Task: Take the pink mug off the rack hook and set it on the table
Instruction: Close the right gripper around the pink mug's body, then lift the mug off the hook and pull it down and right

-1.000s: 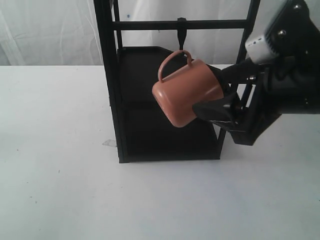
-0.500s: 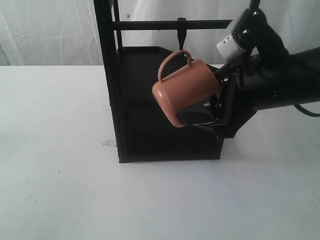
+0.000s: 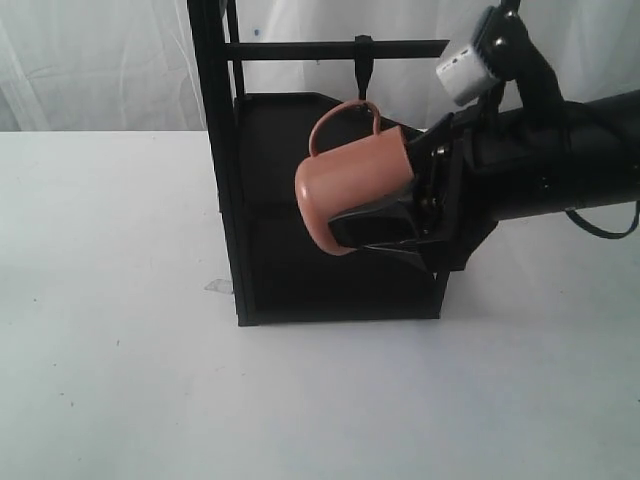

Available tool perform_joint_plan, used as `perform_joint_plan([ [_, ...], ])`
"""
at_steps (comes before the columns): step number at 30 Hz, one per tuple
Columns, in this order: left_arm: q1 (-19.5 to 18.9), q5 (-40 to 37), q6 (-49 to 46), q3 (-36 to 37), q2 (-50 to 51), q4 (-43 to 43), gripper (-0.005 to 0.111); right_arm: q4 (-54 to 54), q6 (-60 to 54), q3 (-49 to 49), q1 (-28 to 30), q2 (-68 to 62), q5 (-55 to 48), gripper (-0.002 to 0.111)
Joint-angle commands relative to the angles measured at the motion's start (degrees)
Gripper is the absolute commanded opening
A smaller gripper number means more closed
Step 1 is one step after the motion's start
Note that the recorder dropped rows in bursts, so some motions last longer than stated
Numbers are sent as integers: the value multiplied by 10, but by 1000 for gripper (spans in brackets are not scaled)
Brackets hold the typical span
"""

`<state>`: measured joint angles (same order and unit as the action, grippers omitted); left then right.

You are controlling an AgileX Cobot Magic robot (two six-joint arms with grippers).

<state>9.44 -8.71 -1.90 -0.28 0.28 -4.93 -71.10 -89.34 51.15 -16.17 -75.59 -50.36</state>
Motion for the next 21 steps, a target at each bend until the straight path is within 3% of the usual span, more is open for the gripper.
perform_joint_plan([
  [1, -2, 1, 4, 3, -3, -1, 0, -9, -6, 1, -17, -3, -8, 75],
  [21, -2, 1, 4, 3, -3, -1, 0, -35, -37, 2, -49, -88, 36, 75],
])
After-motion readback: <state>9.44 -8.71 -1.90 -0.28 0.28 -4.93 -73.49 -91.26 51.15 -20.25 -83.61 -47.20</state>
